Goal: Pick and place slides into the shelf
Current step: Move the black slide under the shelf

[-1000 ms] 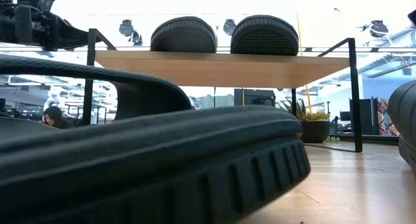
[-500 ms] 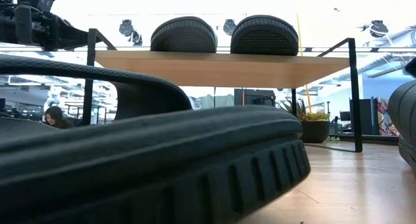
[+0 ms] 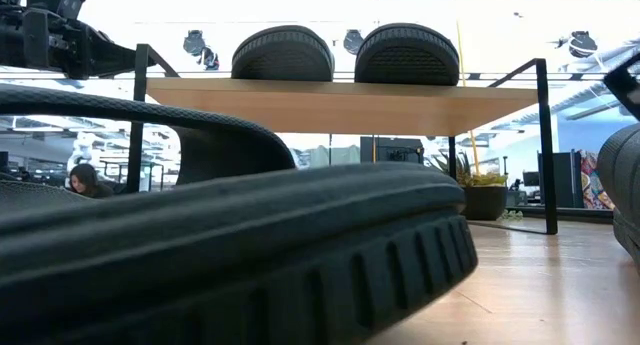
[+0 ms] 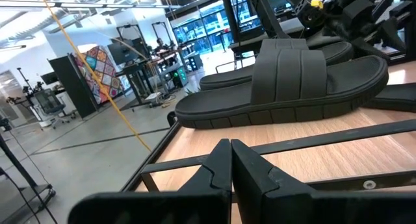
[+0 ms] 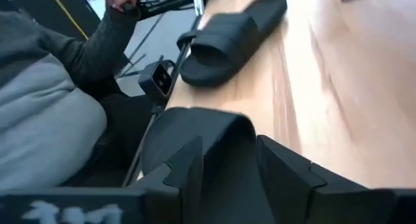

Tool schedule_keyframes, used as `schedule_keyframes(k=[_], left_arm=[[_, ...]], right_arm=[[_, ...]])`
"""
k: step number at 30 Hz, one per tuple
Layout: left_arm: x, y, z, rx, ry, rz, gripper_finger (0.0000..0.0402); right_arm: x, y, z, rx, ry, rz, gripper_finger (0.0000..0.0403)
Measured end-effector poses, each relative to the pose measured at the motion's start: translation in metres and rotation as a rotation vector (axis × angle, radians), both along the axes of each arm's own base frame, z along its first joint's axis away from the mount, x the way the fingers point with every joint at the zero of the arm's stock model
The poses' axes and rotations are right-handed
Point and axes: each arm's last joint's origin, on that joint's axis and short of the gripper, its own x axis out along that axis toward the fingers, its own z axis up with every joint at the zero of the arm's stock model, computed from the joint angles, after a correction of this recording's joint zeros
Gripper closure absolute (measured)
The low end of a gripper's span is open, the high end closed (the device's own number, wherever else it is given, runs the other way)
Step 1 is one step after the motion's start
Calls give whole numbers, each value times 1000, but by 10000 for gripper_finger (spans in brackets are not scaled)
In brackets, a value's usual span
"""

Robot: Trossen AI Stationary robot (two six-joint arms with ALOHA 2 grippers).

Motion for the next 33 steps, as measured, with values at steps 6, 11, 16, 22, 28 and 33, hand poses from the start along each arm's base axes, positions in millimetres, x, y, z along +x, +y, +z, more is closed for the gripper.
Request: schedule_keyframes(k=[6,11,16,22,28,33], left_arm=[[0,-1,0,-3,2,-33,394],[0,-2,0,-2,-5,-54,394],[0,-2,1,-43,-18,-87,394],[1,-13,6,-10,-61,-394,394],[13,-22,7,-3,-35,-444,394],[30,-33,14,19,11,-459,394]], right_arm=[[2,1,5,-145,-102,60,314],[-1,3,17,-322,-250,116,372],[-10,-5,33,-419,-316,114,394],[-17,-21,50,-506,-359,100,401],[-20,-26,60,-646,-435,137,401],[-17,-34,64,-718,-456,115,402]])
